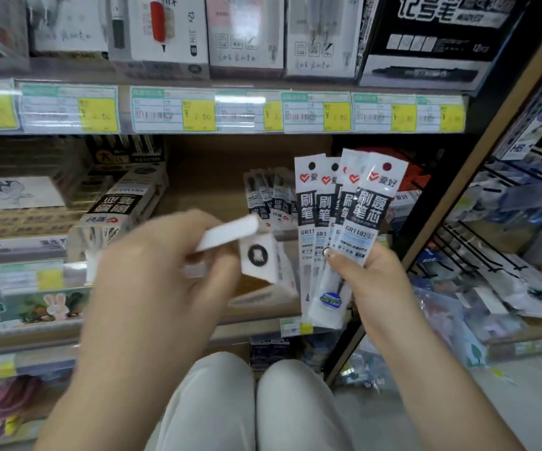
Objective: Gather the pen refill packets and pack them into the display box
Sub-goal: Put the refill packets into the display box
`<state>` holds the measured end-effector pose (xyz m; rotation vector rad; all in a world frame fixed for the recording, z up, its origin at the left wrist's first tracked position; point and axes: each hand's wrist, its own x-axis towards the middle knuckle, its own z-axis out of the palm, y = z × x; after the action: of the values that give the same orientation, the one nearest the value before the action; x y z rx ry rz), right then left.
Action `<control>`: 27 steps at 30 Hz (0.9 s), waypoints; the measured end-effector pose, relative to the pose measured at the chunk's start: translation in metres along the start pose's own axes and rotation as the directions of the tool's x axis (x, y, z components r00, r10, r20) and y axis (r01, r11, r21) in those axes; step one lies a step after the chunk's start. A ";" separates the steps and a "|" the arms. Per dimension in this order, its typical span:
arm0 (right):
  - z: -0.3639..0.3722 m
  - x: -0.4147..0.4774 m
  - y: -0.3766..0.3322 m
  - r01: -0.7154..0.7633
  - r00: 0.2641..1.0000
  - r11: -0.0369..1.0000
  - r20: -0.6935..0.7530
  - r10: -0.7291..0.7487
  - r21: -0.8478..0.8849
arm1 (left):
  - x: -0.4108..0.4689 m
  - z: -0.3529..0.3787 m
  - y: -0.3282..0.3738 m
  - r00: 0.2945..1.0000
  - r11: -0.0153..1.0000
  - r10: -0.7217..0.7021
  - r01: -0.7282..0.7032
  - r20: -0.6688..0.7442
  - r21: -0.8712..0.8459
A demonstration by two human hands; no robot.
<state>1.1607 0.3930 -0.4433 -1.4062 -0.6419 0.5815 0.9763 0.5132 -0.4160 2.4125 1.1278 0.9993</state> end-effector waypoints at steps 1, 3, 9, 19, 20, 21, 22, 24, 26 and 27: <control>-0.002 -0.002 0.002 0.005 1.000 1.000 -0.030 -0.006 -0.018 | -0.008 0.000 0.025 0.992 0.996 0.091 -0.089 0.088 -0.030; -0.007 -0.005 0.009 0.004 0.995 1.000 -0.102 -0.005 -0.006 | -0.028 0.006 0.043 0.969 0.983 0.180 -0.173 0.167 -0.055; -0.017 -0.017 0.002 0.058 0.963 0.925 -0.265 0.047 0.375 | -0.033 0.076 0.039 0.916 0.991 0.126 -0.100 0.380 -0.089; -0.012 -0.041 -0.015 -0.394 0.918 0.699 0.286 0.274 0.597 | -0.028 0.089 0.036 0.931 0.985 0.102 -0.044 0.350 -0.168; -0.012 -0.040 -0.014 -0.409 0.912 0.696 0.289 0.291 0.590 | -0.027 0.089 0.034 0.929 0.987 0.089 -0.033 0.360 -0.157; -0.012 -0.038 -0.013 -0.421 0.907 0.700 0.289 0.307 0.576 | -0.026 0.089 0.033 0.932 0.987 0.074 -0.018 0.355 -0.158; -0.013 -0.036 -0.012 -0.434 0.900 0.705 0.294 0.320 0.561 | -0.025 0.089 0.031 0.936 0.986 0.065 -0.008 0.347 -0.164; -0.012 -0.036 -0.010 -0.459 0.887 0.700 0.326 0.328 0.547 | -0.024 0.088 0.031 0.940 0.983 0.064 -0.002 0.336 -0.181; -0.007 -0.038 -0.009 -0.465 0.882 0.698 0.351 0.314 0.545 | -0.023 0.087 0.032 0.936 0.983 0.068 -0.004 0.347 -0.181; -0.004 -0.040 -0.009 -0.459 0.885 0.698 0.353 0.305 0.549 | -0.023 0.088 0.032 0.933 0.984 0.066 -0.003 0.354 -0.178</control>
<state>1.1352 0.3612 -0.4374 -0.8328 -0.2758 1.1984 1.0451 0.4774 -0.4724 2.3511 0.8342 0.6006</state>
